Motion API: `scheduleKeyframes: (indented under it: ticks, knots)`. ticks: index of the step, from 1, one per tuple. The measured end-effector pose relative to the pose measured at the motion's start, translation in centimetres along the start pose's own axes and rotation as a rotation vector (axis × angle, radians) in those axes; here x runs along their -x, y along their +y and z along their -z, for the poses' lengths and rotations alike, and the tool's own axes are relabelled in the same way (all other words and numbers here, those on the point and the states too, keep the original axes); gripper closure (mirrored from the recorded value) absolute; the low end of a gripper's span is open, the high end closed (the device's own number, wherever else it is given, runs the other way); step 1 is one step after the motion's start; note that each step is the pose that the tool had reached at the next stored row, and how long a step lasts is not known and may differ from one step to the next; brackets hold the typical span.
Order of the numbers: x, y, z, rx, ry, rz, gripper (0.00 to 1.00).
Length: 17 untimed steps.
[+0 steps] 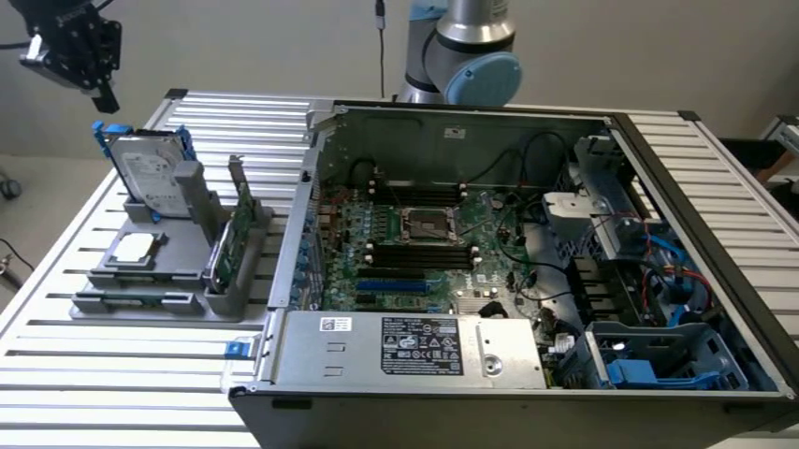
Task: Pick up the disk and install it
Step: 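Pick up the disk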
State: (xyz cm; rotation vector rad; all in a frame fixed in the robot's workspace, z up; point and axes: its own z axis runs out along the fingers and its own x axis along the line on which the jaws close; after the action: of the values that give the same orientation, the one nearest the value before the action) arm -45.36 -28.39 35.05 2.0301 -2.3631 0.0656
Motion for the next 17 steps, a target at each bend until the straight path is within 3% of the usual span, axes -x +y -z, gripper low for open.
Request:
scheduleKeyframes:
  ticks: [9,13,14,17]
  knots:
    - [0.02,0.01,-0.33,-0.0077,0.0001,0.16,0.89]
    - [0.02,0.0,-0.36,-0.0082,0.0002,0.162,0.89]
    - [0.02,0.01,-0.36,-0.0082,0.0002,0.162,0.83]
    - [0.03,-0.02,-0.38,-0.0086,0.0001,0.162,0.76]
